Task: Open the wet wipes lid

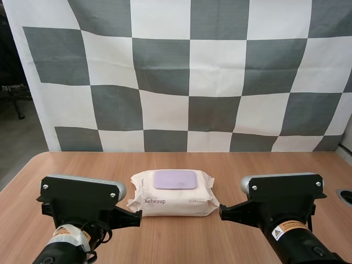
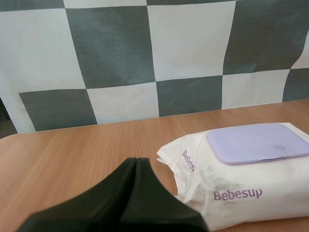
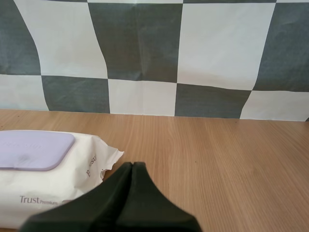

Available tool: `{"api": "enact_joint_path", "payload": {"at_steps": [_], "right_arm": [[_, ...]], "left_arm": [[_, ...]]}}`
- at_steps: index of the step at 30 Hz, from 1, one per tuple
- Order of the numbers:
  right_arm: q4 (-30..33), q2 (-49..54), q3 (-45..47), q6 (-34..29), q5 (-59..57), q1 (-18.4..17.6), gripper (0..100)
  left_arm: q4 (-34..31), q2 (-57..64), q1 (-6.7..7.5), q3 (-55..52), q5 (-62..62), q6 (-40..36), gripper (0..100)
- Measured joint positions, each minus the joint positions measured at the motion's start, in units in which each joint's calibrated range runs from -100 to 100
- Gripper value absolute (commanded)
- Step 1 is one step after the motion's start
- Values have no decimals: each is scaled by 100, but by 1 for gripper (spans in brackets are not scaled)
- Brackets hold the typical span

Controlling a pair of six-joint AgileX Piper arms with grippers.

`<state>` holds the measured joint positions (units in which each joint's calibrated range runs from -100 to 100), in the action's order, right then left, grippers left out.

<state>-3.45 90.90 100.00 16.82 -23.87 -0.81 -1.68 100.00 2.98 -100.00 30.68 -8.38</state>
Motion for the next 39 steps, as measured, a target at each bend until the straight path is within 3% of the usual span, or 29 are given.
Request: {"api": "enact_joint_path", "payload": {"at_steps": [10,39], "right_arm": [[301,910,0,0,-456,31,0],[301,910,0,0,-456,31,0]], "left_arm": [[0,0,-49,0,0,0,0],[0,0,-49,0,0,0,0]]}}
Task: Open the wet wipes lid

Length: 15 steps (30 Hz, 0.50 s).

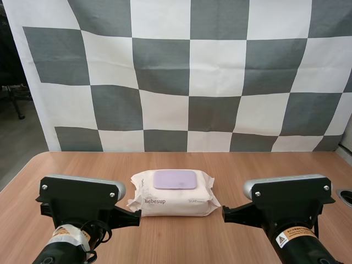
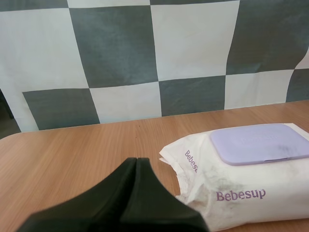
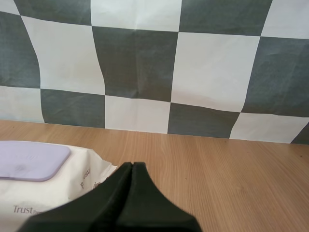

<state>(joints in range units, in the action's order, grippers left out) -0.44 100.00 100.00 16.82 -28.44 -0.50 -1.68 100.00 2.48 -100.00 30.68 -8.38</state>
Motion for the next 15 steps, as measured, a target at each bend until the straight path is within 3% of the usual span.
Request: {"api": "enact_joint_path", "payload": {"at_steps": [5,15], "right_arm": [[-11,0,0,0,0,0,0],[162,0,0,25,1698,0,0]], "left_arm": [[0,0,0,0,-189,0,0],[0,0,0,0,-2947,30,0]]}}
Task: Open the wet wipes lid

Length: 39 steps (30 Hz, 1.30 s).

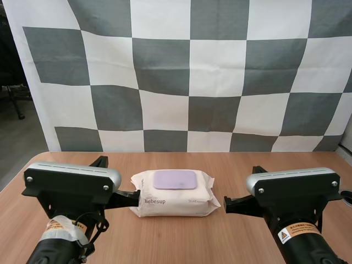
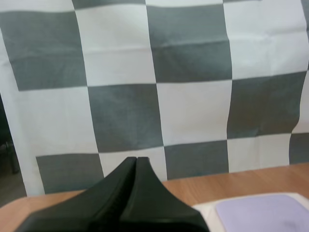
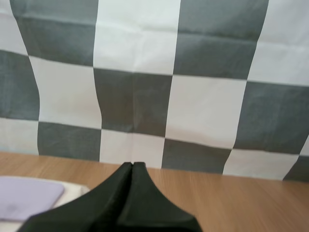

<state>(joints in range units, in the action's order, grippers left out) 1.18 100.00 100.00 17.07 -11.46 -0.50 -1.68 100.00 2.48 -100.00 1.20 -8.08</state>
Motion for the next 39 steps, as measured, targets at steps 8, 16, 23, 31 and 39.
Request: {"api": "enact_joint_path", "payload": {"at_steps": [8,16,23,31,39], "right_arm": [[0,0,-8,13,2134,0,0],[-532,-94,-1191,783,4288,35,0],[-470,-920,-2153,905,5037,59,0],[970,-2695,-4039,1064,3544,233,0],[1396,-4446,-5844,1095,1146,233,0]], "left_arm": [[-539,0,0,139,-2132,0,0],[-440,-158,0,1629,-4227,-82,0],[-727,-962,0,2554,-4575,104,0],[-1515,-2906,-153,4651,-2371,1616,0],[-1502,-3541,-488,6104,-244,2690,0]]}}
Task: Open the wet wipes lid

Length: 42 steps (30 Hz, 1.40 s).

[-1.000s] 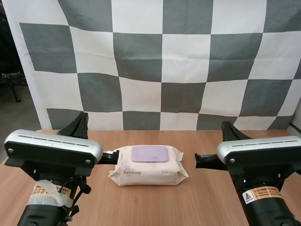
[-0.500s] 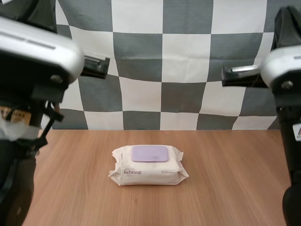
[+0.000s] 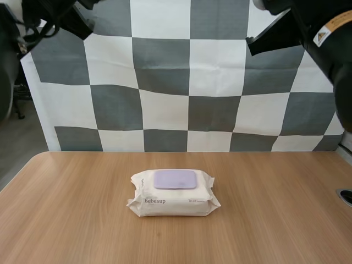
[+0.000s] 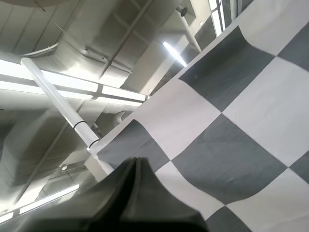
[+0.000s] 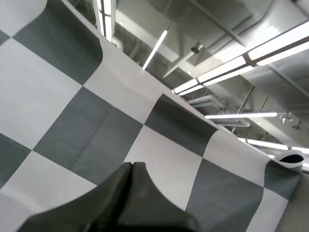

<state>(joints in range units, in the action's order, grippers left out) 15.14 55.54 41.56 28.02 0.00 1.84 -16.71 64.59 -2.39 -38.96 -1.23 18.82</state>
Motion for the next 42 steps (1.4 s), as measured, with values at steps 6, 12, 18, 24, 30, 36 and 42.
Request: {"api": "enact_joint_path", "payload": {"at_steps": [6,12,18,24,30,36,42], "right_arm": [[223,-1046,-431,38,-1642,0,0],[185,-1851,-431,732,-3132,0,0],[-389,-2263,-26,1604,-4756,0,0],[-1419,-2263,208,2508,-6262,0,0],[-2109,-2263,208,3400,-6503,0,0],[-2137,-2263,208,3719,-6456,0,0],[-2305,-2263,208,3719,-6472,0,0]], "left_arm": [[-180,-397,0,-239,1605,139,0],[-30,-867,0,-1260,2984,137,0],[678,-1347,-30,-2595,3991,315,0],[1671,-1356,-204,-2990,3835,998,0],[2664,-1584,-247,-2934,4623,1868,0],[3691,-2153,-268,-2907,5729,2769,0],[4695,-2691,-446,-2854,6184,3639,0]]}}
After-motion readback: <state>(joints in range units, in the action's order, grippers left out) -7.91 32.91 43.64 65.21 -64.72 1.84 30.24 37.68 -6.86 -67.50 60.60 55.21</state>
